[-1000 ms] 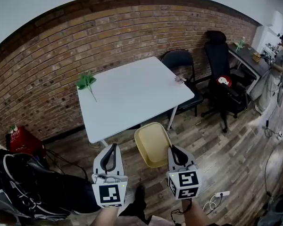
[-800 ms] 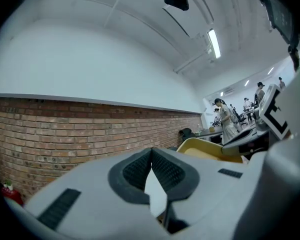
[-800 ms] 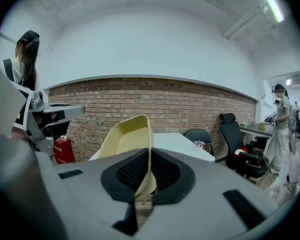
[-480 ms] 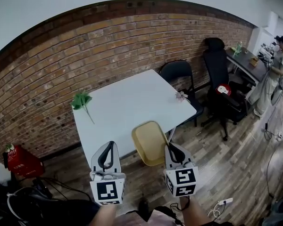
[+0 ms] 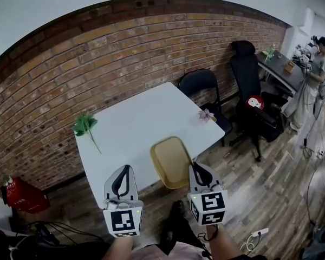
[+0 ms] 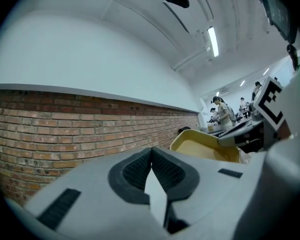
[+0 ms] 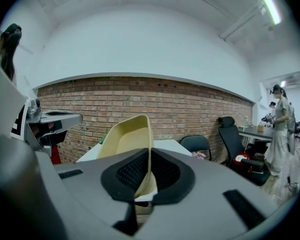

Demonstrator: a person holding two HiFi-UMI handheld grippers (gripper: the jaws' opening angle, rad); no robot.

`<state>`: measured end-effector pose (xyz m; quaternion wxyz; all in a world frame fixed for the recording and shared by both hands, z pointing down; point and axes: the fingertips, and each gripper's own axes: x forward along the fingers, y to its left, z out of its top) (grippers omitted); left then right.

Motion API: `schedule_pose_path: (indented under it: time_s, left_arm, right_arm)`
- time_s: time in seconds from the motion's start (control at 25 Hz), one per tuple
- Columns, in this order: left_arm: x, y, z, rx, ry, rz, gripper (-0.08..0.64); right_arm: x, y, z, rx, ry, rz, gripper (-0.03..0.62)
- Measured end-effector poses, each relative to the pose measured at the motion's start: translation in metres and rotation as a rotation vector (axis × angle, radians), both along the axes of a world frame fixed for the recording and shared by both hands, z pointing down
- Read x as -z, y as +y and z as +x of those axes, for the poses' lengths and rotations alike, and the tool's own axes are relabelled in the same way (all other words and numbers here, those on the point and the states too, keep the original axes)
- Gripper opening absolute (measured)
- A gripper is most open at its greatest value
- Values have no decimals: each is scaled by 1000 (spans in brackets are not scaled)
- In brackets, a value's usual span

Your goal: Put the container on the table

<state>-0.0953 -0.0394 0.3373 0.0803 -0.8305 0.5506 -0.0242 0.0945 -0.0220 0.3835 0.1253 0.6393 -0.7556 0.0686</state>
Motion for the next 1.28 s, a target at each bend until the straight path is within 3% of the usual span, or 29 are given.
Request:
schedule_pose_path:
  time_s: [0.32,0.72,1.28]
  left_arm:
    - [-15,-64,22,3,-34,-29,11]
    - [-12,-155,39,105,-33,-31,11]
    - [17,-215,23,237,-37,31,11]
  right_arm:
    - [-17,-69,22,13,-18,-30,17]
    - [-20,-180,40,110,-38,-45,17]
    - [8,-276,32,220,-25,13,17]
